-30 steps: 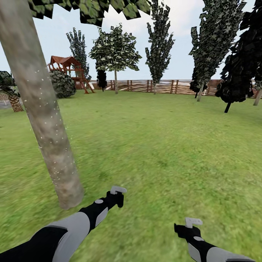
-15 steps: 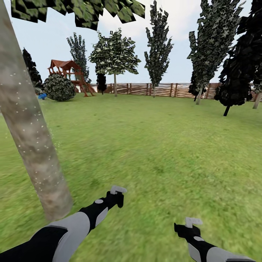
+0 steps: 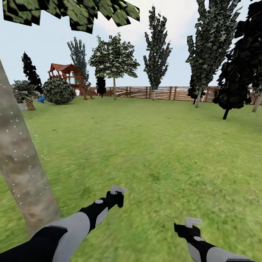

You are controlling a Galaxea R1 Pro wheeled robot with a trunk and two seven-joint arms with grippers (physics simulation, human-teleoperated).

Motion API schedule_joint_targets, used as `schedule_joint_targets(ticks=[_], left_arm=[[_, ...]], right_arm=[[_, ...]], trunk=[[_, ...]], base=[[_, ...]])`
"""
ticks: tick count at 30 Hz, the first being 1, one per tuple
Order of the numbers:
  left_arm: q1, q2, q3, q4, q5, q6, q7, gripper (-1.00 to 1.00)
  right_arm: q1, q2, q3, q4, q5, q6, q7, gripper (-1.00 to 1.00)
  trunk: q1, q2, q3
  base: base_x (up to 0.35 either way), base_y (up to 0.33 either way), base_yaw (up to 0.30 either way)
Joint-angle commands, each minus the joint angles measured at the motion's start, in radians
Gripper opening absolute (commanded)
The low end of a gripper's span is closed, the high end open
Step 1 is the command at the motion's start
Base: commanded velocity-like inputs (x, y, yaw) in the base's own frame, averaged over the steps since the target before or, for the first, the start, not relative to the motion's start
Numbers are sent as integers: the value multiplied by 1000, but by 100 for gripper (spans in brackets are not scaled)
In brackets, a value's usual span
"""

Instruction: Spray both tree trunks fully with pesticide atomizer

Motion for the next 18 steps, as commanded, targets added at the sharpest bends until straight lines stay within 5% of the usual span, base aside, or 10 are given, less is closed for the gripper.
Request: schedule_joint_targets(ticks=[1, 18], left_arm=[[-1, 0, -4, 1, -7, -6, 2, -100], [-1, 0, -4, 1, -7, -7, 2, -100]], right_arm=[[-2, 0, 1, 4, -9, -8, 2, 100], [-2, 0, 1, 5, -9, -8, 2, 100]], trunk=[[0, -1, 1], [0, -1, 29]], base=[[291, -209, 0], [339, -43, 0]])
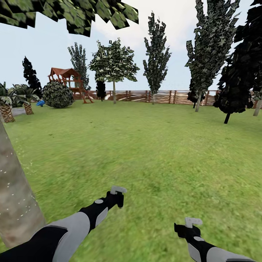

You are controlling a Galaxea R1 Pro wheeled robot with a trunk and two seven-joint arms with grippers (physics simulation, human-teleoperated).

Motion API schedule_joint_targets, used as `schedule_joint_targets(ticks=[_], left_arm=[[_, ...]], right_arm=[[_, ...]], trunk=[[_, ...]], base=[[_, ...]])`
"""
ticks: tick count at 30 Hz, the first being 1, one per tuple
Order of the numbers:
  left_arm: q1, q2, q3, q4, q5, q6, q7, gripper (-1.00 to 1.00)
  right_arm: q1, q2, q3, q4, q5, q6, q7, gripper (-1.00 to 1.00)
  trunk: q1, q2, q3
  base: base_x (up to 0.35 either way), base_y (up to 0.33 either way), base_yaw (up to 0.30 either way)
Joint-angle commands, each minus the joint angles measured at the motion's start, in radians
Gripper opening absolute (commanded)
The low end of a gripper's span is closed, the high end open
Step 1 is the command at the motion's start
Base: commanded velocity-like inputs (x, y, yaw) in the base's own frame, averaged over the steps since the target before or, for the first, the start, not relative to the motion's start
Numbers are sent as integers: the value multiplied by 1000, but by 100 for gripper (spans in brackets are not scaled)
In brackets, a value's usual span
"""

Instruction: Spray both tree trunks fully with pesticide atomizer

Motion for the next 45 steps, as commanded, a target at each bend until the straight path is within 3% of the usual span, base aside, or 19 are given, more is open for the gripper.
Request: schedule_joint_targets(ticks=[1, 12, 36, 40, 41, 42, 45], left_arm=[[-1, 0, -4, 1, -7, -6, 2, -100], [-1, 0, -4, 1, -7, -6, 1, -100], [-1, 0, -1, 2, -9, -6, 3, -100], [-1, 0, 0, 1, -10, -6, 6, -100], [-1, 0, 0, 1, -10, -6, 6, -100], [-1, 0, 0, 1, -10, -6, 6, -100], [-1, 2, 0, 1, -9, -6, 7, -100]], right_arm=[[-2, 0, 1, 4, -9, -8, 2, 100], [-2, 0, 1, 4, -9, -8, 2, 100], [4, 0, 1, 5, -8, -9, 5, 100], [61, -1, 5, 5, 4, -10, 8, 100], [93, -5, 7, 4, 11, -10, 9, 100], [170, -24, 9, 4, 34, -10, 9, 100], [258, -51, 10, 3, 58, -24, 8, 100]], trunk=[[1, -1, 1], [1, -1, 18], [1, -1, 19], [1, -1, 19], [1, -1, 19], [1, -1, 19], [1, -1, 19]], base=[[350, 0, 0], [195, 0, 0], [315, 0, 0], [350, 0, 0], [350, 0, 0], [350, 0, 0], [350, 0, 0]])
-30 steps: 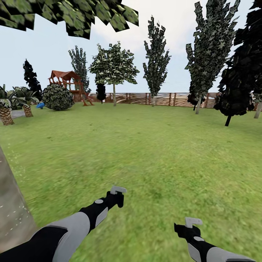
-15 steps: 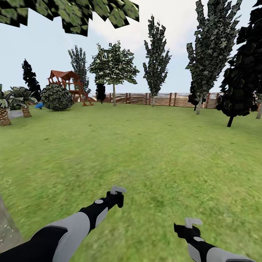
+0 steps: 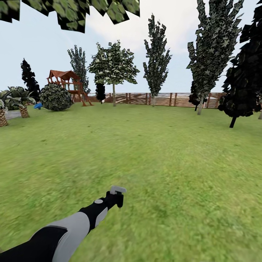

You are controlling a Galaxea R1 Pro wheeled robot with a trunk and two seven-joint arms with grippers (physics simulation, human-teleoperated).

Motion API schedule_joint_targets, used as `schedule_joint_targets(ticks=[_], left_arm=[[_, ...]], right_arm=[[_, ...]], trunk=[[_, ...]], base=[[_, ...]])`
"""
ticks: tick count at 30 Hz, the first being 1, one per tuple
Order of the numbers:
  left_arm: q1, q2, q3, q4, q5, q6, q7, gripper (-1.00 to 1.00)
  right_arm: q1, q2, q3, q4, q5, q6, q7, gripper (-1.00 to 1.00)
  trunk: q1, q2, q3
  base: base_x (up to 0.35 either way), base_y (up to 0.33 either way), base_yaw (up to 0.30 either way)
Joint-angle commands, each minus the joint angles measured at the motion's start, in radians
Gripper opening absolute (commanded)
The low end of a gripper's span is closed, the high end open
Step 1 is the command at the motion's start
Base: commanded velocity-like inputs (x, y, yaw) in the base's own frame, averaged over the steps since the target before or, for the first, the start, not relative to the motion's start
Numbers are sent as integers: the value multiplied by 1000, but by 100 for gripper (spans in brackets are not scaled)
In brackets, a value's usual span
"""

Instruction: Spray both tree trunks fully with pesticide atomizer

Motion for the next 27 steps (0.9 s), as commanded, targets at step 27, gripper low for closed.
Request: schedule_joint_targets(ticks=[27], left_arm=[[-1, 41, -5, 2, 114, -3, 2, -100]], right_arm=[[50, 21, 2, 6, 6, -22, 159, 100]], trunk=[[1, -1, -4]], base=[[350, 0, 0]])
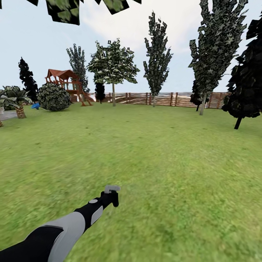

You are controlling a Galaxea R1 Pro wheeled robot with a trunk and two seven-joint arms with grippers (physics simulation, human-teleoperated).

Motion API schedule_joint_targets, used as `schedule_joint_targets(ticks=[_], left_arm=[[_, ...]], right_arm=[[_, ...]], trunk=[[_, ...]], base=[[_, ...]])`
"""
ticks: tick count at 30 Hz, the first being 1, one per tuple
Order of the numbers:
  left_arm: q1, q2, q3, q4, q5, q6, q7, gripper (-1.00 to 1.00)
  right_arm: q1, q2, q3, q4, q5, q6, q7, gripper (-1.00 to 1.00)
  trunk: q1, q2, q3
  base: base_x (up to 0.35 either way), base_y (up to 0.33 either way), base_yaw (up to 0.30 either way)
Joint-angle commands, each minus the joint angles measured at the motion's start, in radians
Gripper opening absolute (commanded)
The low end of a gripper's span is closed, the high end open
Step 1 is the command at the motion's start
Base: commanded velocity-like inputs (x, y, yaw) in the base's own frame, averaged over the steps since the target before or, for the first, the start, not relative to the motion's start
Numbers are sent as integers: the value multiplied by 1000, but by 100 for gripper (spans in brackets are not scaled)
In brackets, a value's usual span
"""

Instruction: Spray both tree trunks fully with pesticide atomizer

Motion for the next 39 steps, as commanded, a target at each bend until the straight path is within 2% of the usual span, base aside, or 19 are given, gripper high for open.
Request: schedule_joint_targets(ticks=[1, 12, 20, 39], left_arm=[[-1, -1, -5, 1, 5, -4, -2, -100], [-1, -16, -7, 1, 5, 0, -3, -100], [-1, -17, -7, 1, 5, 0, -2, -100], [-1, -17, -7, 1, 5, 0, -2, -100]], right_arm=[[-1, 1, 1, 4, -2, -7, 4, 100], [0, 1, 1, 3, -2, -9, 3, 100], [0, 2, 1, 3, -2, -9, 2, 100], [2, 1, 1, 4, -2, -7, 2, 100]], trunk=[[1, -1, -3], [1, -1, -6], [1, -1, -6], [1, -1, -6]], base=[[350, 0, 0], [350, 0, 65], [350, 0, 98], [350, 0, 4]])
